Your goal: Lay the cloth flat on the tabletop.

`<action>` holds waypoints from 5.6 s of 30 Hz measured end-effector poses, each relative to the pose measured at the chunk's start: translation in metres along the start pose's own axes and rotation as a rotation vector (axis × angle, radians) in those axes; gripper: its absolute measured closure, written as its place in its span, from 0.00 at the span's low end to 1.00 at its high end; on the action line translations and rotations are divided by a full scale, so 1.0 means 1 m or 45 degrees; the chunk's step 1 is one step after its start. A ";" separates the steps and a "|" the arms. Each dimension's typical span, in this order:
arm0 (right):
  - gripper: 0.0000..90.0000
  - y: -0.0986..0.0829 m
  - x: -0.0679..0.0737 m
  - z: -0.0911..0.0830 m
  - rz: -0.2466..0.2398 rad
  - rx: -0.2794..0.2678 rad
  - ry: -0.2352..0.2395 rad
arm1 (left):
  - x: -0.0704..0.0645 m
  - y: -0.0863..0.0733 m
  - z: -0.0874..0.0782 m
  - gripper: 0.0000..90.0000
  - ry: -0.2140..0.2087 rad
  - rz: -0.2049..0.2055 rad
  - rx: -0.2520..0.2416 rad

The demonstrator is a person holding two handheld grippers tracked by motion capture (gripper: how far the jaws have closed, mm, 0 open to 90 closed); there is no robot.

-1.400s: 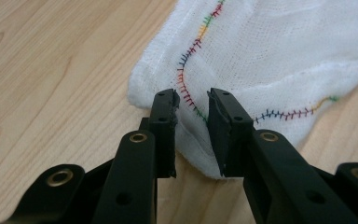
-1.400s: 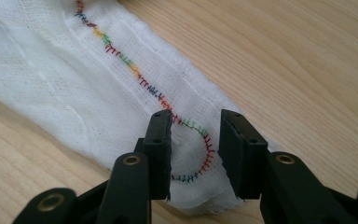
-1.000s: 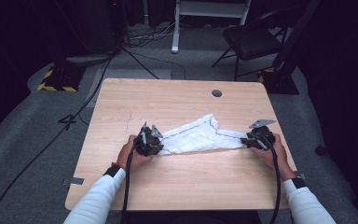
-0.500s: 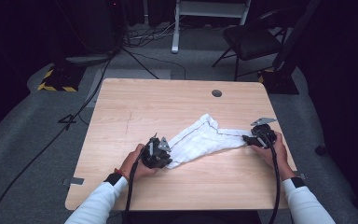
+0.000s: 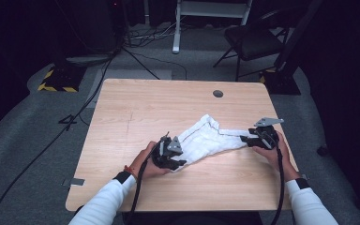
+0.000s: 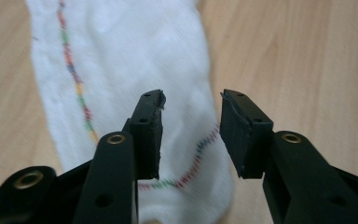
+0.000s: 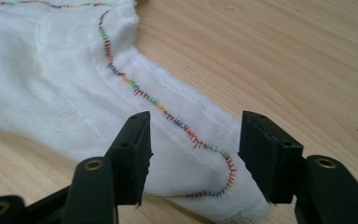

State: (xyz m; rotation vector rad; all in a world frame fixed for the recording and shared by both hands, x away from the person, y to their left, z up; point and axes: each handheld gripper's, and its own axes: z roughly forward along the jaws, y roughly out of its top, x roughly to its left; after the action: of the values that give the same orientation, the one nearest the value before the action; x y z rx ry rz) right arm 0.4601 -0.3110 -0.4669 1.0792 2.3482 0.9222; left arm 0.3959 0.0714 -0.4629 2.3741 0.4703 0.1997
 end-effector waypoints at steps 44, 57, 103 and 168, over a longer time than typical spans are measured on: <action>0.76 0.009 0.033 0.005 -0.286 -0.049 -0.048 | 0.047 -0.001 0.016 0.99 0.082 -0.027 0.068; 0.62 0.002 0.013 0.000 -0.189 0.016 -0.072 | 0.023 -0.034 -0.013 0.99 0.054 -0.059 0.058; 0.97 0.029 0.086 0.023 -0.431 -0.032 0.264 | -0.024 -0.008 -0.002 0.95 -0.039 0.112 0.039; 0.92 0.067 0.168 0.074 -0.594 -0.079 0.289 | 0.092 -0.020 -0.022 0.48 0.203 -0.334 -0.161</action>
State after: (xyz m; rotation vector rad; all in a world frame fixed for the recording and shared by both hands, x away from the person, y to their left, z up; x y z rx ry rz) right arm 0.4336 -0.1185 -0.4850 0.3830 2.5691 0.9637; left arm 0.4693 0.1338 -0.4588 2.1573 0.8144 0.2897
